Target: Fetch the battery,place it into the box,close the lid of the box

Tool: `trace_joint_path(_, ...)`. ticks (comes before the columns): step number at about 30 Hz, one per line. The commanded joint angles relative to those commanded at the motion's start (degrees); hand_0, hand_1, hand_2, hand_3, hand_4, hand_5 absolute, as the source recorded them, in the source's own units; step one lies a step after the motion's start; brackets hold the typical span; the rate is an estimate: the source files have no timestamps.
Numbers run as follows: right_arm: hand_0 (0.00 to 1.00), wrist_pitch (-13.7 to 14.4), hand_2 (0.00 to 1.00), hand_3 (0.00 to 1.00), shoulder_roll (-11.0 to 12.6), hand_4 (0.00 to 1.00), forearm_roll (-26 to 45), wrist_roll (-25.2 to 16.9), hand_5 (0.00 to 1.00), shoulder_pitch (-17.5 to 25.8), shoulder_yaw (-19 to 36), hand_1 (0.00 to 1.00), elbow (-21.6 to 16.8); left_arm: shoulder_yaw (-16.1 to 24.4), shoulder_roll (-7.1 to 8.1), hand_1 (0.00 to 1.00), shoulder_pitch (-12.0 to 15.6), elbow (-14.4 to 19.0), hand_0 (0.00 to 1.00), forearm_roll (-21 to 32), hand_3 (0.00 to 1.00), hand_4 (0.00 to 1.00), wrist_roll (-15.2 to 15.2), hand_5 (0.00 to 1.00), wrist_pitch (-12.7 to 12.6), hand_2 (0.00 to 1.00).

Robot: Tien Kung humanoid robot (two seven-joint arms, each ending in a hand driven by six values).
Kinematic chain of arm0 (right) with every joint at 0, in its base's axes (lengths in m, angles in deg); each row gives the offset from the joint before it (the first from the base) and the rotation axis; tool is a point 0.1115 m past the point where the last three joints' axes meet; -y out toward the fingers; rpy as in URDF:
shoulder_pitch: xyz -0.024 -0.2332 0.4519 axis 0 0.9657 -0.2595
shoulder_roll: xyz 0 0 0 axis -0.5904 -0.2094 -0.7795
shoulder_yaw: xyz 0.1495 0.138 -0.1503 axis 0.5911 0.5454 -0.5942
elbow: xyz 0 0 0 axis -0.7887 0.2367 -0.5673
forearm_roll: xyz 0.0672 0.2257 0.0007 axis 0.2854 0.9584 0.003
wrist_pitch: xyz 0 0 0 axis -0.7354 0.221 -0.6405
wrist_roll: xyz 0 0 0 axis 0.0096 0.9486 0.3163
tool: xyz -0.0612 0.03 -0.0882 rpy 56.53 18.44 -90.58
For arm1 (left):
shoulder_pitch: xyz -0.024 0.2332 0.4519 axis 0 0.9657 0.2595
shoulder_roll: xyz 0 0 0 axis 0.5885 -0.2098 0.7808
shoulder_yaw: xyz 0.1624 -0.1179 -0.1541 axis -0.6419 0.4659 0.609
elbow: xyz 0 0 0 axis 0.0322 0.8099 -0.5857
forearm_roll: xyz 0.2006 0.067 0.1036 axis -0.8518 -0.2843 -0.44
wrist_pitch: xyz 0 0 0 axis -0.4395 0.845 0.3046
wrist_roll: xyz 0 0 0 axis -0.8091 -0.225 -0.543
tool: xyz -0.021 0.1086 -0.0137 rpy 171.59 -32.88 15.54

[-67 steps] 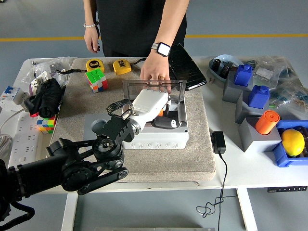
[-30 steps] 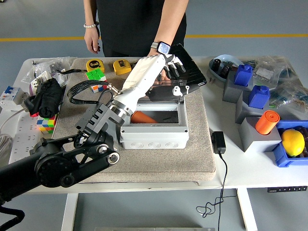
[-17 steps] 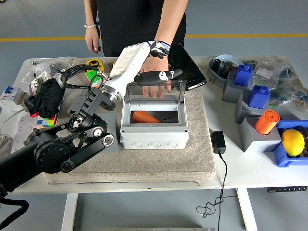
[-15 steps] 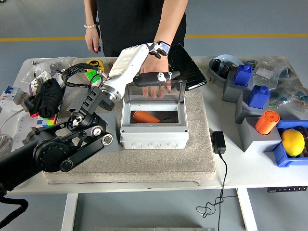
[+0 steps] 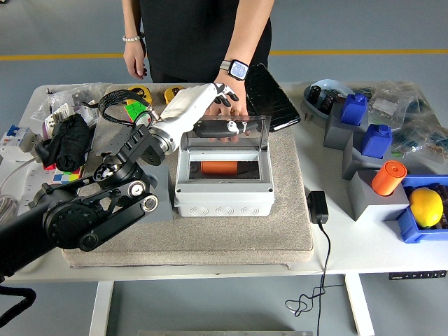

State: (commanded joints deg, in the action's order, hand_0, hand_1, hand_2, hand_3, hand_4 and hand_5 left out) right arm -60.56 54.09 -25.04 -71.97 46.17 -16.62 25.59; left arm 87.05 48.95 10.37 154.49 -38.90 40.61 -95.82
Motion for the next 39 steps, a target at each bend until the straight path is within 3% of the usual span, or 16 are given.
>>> trace_joint_path(3, 0.736, 0.0, 0.704, 0.729, 0.0, 0.998, -0.1, 0.0, 0.619, 0.0, 0.1, 0.703, 0.0, -0.1, 0.2, 0.617, 0.2, 0.3, 0.528, 0.0, 0.593, 0.998, -0.5, 0.77, 1.2, 0.589)
trace_joint_path(4, 0.734, 0.0, 0.704, 0.729, 0.0, 0.998, -0.1, 0.0, 0.618, 0.1, 0.2, 0.703, 0.0, 0.1, 0.38, 0.588, 0.4, 1.0, 0.433, 0.4, 0.569, 0.998, -0.7, 0.764, 1.2, 0.546)
trace_joint_path(9, 0.734, 0.0, 0.704, 0.729, 0.0, 0.998, -0.1, 0.0, 0.618, 0.2, 0.1, 0.703, 0.0, 0.6, 1.01, 0.588, 0.9, 4.2, 0.433, 2.1, 0.569, 0.998, -2.3, 0.764, 2.6, 0.546)
trace_joint_path(10, 0.734, 0.0, 0.704, 0.729, 0.0, 0.998, -0.1, 0.0, 0.618, 0.2, 0.1, 0.703, 0.0, 0.7, 1.12, 0.548, 0.9, 4.7, 0.359, 2.5, 0.542, 0.998, -2.7, 0.777, 2.9, 0.504)
trace_joint_path(21, 0.736, 0.0, 0.704, 0.729, 0.0, 0.998, -0.1, 0.0, 0.618, 0.3, -0.2, 0.703, 0.1, -2.2, 1.53, 0.541, 2.2, 8.4, 0.353, 8.7, 0.536, 0.998, -4.4, 0.783, 4.7, 0.487)
trace_joint_path(30, 0.734, 0.1, 0.704, 0.729, 0.0, 0.998, -0.2, 0.0, 0.617, 0.4, -0.1, 0.704, 0.1, -4.2, 1.04, 0.528, 3.4, 8.2, 0.347, 10.6, 0.536, 0.994, -4.4, 0.773, 4.8, 0.486)
trace_joint_path(33, 0.734, 0.1, 0.704, 0.729, -0.1, 0.998, -0.3, -0.1, 0.617, 0.4, 0.0, 0.704, 0.1, -3.3, 1.25, 0.528, 3.7, 8.8, 0.347, 11.0, 0.536, 0.994, -3.3, 0.773, 3.9, 0.486)
trace_joint_path(34, 0.736, 0.1, 0.704, 0.726, -0.1, 0.998, -0.2, -0.1, 0.617, 0.4, 0.0, 0.703, 0.1, -2.9, 1.34, 0.524, 3.8, 9.1, 0.305, 11.2, 0.547, 0.991, -2.8, 0.769, 3.5, 0.489)
trace_joint_path(39, 0.736, 0.1, 0.704, 0.726, -0.1, 0.998, -0.3, -0.1, 0.617, 0.4, 0.2, 0.703, 0.1, 2.3, 1.9, 0.524, 5.9, 11.1, 0.305, 16.3, 0.547, 0.991, 3.5, 0.769, -1.9, 0.489)
